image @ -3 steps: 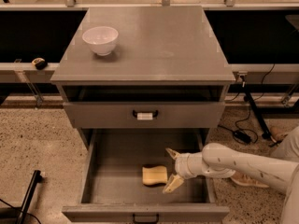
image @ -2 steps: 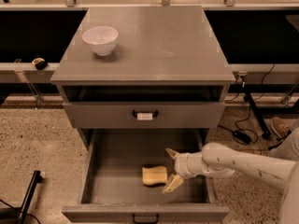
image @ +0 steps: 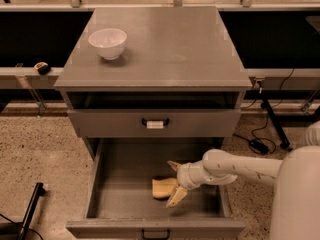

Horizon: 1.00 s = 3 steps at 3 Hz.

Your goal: Pick sponge from middle drawer and place on counter

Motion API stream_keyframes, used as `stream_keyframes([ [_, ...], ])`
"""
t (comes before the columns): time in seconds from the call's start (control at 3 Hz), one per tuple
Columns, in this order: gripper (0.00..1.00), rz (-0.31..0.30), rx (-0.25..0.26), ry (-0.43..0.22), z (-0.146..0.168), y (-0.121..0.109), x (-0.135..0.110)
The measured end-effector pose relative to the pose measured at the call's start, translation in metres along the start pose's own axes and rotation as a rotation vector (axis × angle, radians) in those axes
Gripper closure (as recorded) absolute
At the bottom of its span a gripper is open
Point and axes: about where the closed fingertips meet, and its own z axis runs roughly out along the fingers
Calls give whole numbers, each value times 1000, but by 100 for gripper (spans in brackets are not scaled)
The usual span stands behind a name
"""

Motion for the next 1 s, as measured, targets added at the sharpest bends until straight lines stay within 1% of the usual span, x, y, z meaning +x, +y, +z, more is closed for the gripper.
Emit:
stream_keyframes([
  [0.33,0,-3,-4,0,2,0,-2],
  [0.67,17,15,-9,8,1,1,3],
  [1.0,41,16,-9,8,1,1,4],
])
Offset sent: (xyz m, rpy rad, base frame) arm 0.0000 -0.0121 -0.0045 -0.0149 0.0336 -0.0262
